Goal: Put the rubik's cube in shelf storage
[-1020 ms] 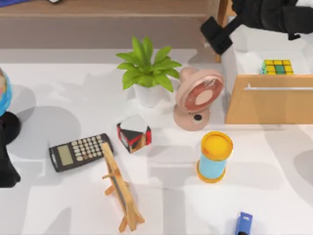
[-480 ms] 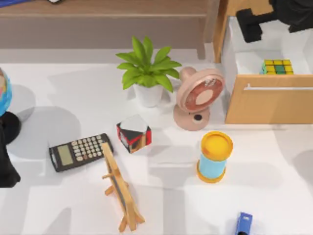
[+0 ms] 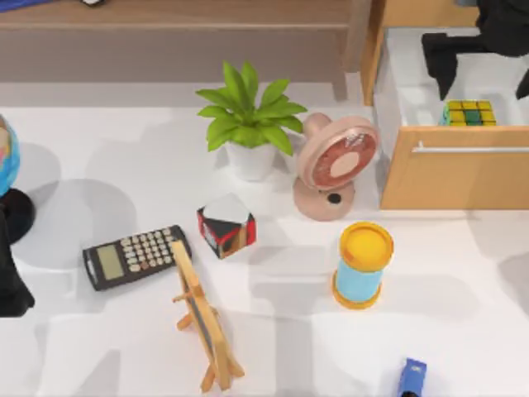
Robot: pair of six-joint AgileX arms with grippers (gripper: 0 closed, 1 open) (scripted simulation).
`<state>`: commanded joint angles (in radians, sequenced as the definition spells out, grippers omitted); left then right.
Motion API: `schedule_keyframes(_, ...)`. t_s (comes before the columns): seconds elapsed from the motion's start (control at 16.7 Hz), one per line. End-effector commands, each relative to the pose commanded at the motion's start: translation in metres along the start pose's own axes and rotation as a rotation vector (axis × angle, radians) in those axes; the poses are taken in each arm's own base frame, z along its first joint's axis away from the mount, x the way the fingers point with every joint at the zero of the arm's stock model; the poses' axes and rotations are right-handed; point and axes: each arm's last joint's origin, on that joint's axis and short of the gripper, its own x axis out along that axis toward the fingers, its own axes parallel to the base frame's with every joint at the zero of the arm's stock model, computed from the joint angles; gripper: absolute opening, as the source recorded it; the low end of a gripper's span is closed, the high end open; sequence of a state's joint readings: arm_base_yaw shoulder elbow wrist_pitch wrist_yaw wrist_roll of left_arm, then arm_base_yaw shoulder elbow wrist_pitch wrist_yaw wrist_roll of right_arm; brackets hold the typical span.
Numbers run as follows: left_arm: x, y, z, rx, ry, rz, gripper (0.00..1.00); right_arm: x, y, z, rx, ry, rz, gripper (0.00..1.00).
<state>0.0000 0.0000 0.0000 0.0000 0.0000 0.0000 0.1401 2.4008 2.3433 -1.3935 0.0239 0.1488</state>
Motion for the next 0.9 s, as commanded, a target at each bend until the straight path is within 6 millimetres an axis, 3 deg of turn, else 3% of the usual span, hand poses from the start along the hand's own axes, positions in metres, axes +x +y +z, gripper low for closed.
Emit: schedule_keyframes(0.9, 0.0, 0.0, 0.0, 0.0, 0.0, 0.0, 1.0, 0.0118, -0.0003, -0.0036, 0.026, 0.022, -0.003, 1.0)
